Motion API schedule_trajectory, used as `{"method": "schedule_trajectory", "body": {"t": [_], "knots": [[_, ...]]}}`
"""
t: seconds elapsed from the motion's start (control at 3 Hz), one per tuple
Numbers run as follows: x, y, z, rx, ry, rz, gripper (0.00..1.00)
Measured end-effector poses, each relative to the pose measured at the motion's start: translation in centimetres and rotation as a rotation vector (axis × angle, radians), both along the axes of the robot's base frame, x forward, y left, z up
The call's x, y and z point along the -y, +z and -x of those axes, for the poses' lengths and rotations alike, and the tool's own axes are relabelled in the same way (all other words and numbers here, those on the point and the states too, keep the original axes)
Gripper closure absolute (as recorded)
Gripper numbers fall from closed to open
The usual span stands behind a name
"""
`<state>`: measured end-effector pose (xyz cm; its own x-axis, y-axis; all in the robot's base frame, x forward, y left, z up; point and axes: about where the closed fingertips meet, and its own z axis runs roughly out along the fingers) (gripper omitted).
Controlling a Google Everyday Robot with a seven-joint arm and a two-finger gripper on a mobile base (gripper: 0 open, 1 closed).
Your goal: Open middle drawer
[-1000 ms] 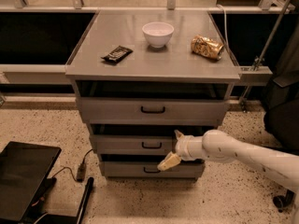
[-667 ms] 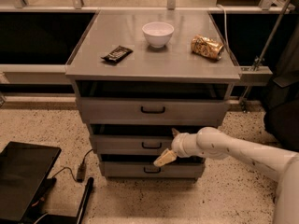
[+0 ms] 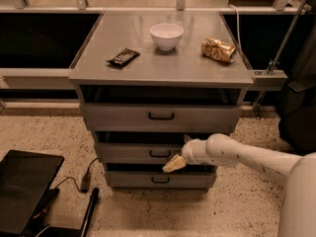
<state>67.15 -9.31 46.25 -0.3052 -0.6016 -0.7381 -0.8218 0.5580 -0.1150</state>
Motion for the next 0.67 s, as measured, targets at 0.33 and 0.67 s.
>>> {"method": "schedule_trajectory", "body": {"t": [0.33,0.67], "knots": [[-0.1,-1.5,-0.4,0.025,0.046,0.056,0.0],[0.5,-3.5,-1.6,0.063,0.051,0.109,0.0]]}}
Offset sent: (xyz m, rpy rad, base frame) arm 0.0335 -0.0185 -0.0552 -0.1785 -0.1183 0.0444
